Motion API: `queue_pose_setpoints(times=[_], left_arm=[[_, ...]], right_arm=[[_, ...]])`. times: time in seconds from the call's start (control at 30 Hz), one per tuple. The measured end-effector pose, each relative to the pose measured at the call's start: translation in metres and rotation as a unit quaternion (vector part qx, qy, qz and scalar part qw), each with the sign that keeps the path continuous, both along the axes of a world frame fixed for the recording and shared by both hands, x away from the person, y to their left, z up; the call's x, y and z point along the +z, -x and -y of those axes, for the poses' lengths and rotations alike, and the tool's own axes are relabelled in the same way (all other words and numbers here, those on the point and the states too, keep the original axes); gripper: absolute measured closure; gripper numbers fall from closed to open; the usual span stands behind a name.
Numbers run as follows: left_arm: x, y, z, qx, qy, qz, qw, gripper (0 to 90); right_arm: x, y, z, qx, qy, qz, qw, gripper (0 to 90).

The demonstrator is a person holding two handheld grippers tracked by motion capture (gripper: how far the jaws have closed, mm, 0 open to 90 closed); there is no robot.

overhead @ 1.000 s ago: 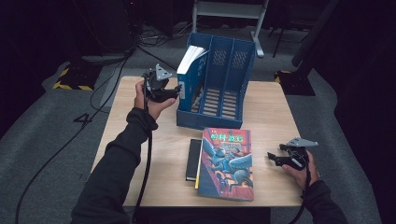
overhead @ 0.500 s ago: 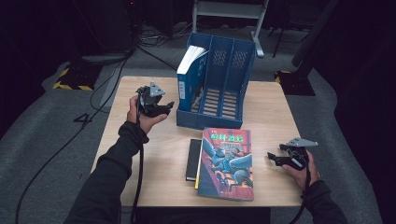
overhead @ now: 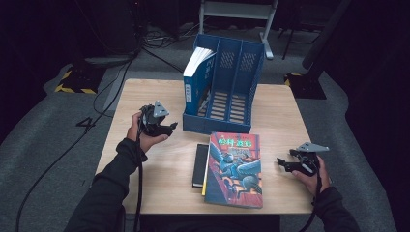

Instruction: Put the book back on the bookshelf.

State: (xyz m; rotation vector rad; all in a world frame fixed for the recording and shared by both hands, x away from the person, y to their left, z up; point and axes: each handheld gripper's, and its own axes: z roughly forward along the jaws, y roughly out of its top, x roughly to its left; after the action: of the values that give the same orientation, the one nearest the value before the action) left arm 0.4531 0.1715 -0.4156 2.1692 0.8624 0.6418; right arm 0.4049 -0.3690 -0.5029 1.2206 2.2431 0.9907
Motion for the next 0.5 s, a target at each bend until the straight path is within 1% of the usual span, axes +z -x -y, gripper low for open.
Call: queue_pose_setpoints(times=[0.1, 0.2, 0.3, 0.37, 0.4, 0.47, 0.5], left_arm=[[-0.006, 0.006, -0.001, -0.006, -0.010, -0.004, 0.9999, 31.5], [-0.013, 0.012, -0.002, -0.017, -0.010, -0.013, 0.9997, 30.9], [-0.018, 0.018, -0.002, -0.027, -0.018, -0.016, 0.9993, 30.0], [-0.022, 0.022, -0.001, -0.036, -0.021, -0.017, 0.9990, 29.2], [-0.024, 0.024, -0.001, -0.046, -0.020, -0.021, 0.9985, 28.5], [-0.027, 0.028, 0.000, -0.058, -0.016, -0.025, 0.9979, 27.7], [-0.029, 0.030, 0.000, -0.061, -0.016, -0.027, 0.9977, 27.3]], right_arm=[[0.001, 0.000, 0.000, 0.000, 0.002, -0.003, 1.0000, 24.6], [0.001, 0.001, -0.001, 0.001, 0.004, -0.005, 1.0000, 24.1], [0.002, 0.001, -0.002, 0.004, 0.009, -0.008, 0.9999, 24.1], [0.003, 0.002, -0.004, 0.011, 0.011, -0.011, 0.9998, 23.7], [0.003, 0.003, -0.004, 0.015, 0.013, -0.011, 0.9997, 23.8], [0.005, 0.004, -0.007, 0.024, 0.017, -0.012, 0.9995, 23.9], [0.006, 0.005, -0.008, 0.030, 0.018, -0.012, 0.9993, 24.3]])
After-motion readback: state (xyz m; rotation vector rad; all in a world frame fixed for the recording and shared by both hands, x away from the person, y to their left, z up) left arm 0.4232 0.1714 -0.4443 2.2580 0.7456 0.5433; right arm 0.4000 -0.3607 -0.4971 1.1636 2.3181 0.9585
